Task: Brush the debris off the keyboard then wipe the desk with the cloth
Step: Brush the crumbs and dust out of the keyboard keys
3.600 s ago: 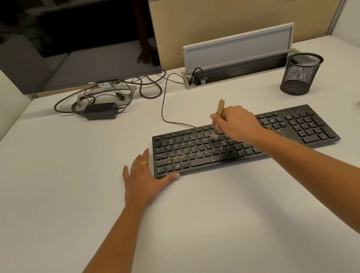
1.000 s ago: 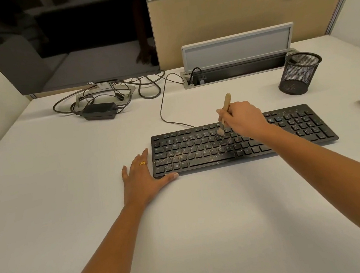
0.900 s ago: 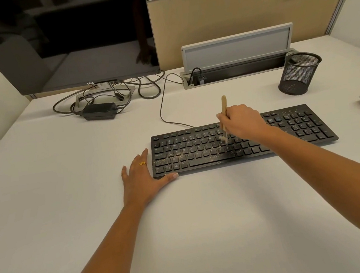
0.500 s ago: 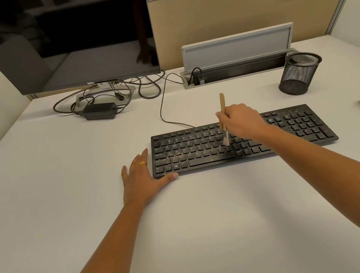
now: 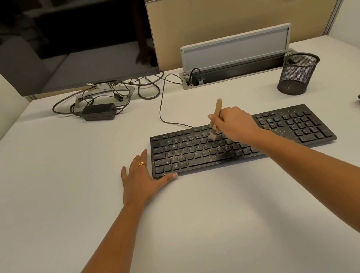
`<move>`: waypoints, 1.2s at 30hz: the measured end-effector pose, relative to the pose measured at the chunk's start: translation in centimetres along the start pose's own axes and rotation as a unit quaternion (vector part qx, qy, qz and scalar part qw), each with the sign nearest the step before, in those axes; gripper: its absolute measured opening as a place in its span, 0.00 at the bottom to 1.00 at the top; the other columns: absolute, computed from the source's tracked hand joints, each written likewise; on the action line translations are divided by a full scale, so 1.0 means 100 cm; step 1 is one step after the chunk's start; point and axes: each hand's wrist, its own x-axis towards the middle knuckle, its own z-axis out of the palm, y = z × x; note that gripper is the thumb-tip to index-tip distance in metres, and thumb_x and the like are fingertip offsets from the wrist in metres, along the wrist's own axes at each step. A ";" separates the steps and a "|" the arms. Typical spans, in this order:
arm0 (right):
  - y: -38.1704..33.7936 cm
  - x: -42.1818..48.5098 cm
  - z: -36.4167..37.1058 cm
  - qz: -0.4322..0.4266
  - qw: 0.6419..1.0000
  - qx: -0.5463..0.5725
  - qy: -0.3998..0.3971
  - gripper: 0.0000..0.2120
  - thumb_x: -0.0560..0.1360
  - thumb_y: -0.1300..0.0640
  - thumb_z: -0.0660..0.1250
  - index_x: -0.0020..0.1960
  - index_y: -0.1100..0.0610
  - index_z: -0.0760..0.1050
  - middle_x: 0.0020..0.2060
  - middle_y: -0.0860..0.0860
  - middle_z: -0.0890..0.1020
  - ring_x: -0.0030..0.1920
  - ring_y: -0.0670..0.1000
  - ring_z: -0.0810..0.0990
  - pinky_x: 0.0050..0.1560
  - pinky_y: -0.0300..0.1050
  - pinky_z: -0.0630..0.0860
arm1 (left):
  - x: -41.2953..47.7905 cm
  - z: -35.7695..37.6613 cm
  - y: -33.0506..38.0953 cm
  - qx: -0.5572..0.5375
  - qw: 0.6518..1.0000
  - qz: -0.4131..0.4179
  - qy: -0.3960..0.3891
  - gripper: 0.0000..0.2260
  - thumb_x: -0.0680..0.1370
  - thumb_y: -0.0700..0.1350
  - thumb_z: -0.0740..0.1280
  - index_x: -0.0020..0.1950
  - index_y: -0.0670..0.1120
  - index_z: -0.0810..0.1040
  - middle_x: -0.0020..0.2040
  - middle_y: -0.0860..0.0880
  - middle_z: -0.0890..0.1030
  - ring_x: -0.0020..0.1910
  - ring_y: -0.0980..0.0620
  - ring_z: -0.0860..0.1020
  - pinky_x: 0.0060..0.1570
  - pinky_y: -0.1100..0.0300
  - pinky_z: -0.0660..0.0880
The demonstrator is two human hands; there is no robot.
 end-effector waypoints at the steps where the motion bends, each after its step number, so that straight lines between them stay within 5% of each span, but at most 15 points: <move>1: 0.000 0.000 0.001 -0.001 1.000 -0.019 -0.004 0.22 0.81 0.47 0.51 0.47 0.61 0.78 0.42 0.55 0.82 0.43 0.56 0.80 0.45 0.49 0.76 | 0.000 0.000 0.000 0.002 1.000 0.000 0.001 0.53 0.60 0.73 0.65 0.78 0.48 0.55 0.77 0.50 0.60 0.76 0.54 0.55 0.75 0.49 0.41; 13: -0.004 0.008 -0.001 0.032 0.998 -0.040 -0.023 0.21 0.81 0.50 0.52 0.49 0.62 0.78 0.45 0.56 0.83 0.45 0.58 0.81 0.48 0.51 0.77 | 0.000 0.000 0.000 0.004 1.000 0.002 0.002 0.53 0.60 0.73 0.65 0.78 0.48 0.54 0.77 0.49 0.60 0.76 0.54 0.55 0.75 0.49 0.42; 18: -0.006 0.007 -0.005 0.001 1.000 0.004 -0.018 0.20 0.81 0.47 0.52 0.43 0.57 0.76 0.35 0.49 0.79 0.38 0.52 0.77 0.45 0.49 0.75 | 0.000 0.000 -0.001 0.004 1.000 0.000 0.001 0.53 0.60 0.73 0.65 0.78 0.48 0.54 0.77 0.50 0.60 0.76 0.54 0.55 0.75 0.49 0.41; 23: 0.000 0.006 -0.015 0.000 0.996 -0.093 -0.010 0.21 0.81 0.46 0.51 0.48 0.59 0.77 0.43 0.55 0.82 0.45 0.56 0.80 0.46 0.48 0.73 | 0.000 0.000 -0.001 0.006 1.000 0.000 0.004 0.52 0.62 0.71 0.67 0.78 0.48 0.54 0.77 0.49 0.60 0.76 0.54 0.54 0.75 0.49 0.41; 29: 0.003 0.005 -0.013 0.008 0.995 -0.084 -0.052 0.19 0.81 0.49 0.53 0.46 0.60 0.77 0.43 0.55 0.82 0.42 0.56 0.79 0.44 0.47 0.73 | 0.000 0.000 0.000 0.004 1.000 0.002 0.010 0.51 0.62 0.71 0.68 0.78 0.48 0.55 0.77 0.49 0.60 0.76 0.54 0.55 0.75 0.49 0.41; 36: 0.010 0.002 -0.012 0.021 1.000 -0.002 0.021 0.21 0.81 0.47 0.52 0.47 0.59 0.79 0.40 0.53 0.82 0.42 0.54 0.79 0.45 0.48 0.75 | -0.001 -0.001 -0.001 0.004 1.000 0.001 0.004 0.53 0.60 0.73 0.65 0.78 0.48 0.54 0.77 0.49 0.60 0.76 0.54 0.55 0.75 0.49 0.41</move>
